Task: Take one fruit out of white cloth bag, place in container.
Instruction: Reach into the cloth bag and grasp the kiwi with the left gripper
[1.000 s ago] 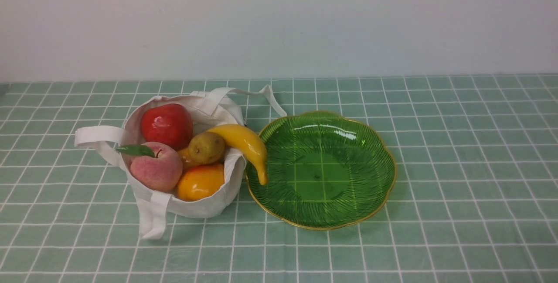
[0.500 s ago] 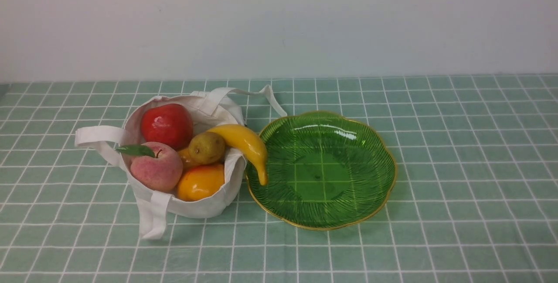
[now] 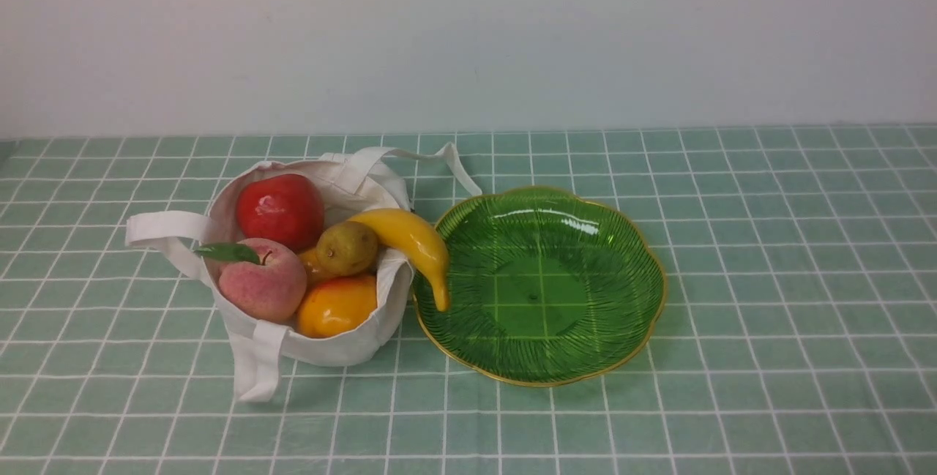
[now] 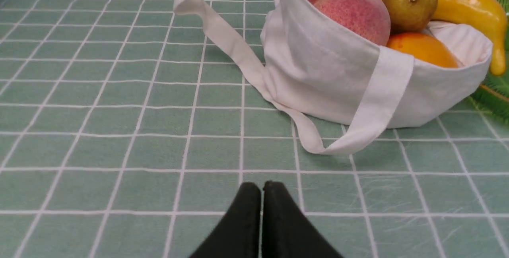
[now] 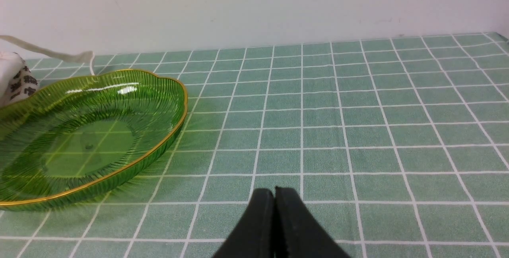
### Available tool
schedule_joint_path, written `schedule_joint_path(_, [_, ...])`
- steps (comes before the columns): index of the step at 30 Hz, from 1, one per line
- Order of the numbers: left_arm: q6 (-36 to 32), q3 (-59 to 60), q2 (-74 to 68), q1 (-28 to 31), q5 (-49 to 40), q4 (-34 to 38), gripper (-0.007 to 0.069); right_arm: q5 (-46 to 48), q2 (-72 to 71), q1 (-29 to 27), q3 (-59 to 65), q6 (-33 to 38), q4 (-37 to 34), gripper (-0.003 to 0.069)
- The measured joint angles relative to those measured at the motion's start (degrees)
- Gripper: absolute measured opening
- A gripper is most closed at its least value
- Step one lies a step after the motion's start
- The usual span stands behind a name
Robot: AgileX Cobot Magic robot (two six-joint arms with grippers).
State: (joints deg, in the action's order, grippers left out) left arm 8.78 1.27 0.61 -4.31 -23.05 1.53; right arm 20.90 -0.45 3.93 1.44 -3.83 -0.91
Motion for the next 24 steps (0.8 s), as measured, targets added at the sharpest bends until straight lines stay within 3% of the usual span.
schedule_joint_path(4, [9.14,0.26,0.00,0.00,1.78,17.23,-0.0008,0.00,0.00,0.00,0.00,0.00,0.00,-0.0012])
schedule_joint_path(8, [12.99,0.32,0.00,0.00,3.21,28.18,-0.0008,0.00,0.00,0.00,0.00,0.00,0.00,-0.0012])
schedule_joint_path(16, [9.50,-1.21,0.00,0.00,8.39,32.53,-0.0008,0.00,0.00,0.00,0.00,0.00,0.00,-0.0012])
schedule_joint_path(19, [4.06,-9.68,-1.18,0.00,4.63,32.29,-0.0008,0.00,0.00,0.00,0.00,0.00,0.00,-0.0012])
schedule_joint_path(24, [-1.26,-23.55,-15.89,0.00,-8.63,28.66,-0.0008,0.10,0.00,0.00,0.00,0.00,0.00,-0.0012])
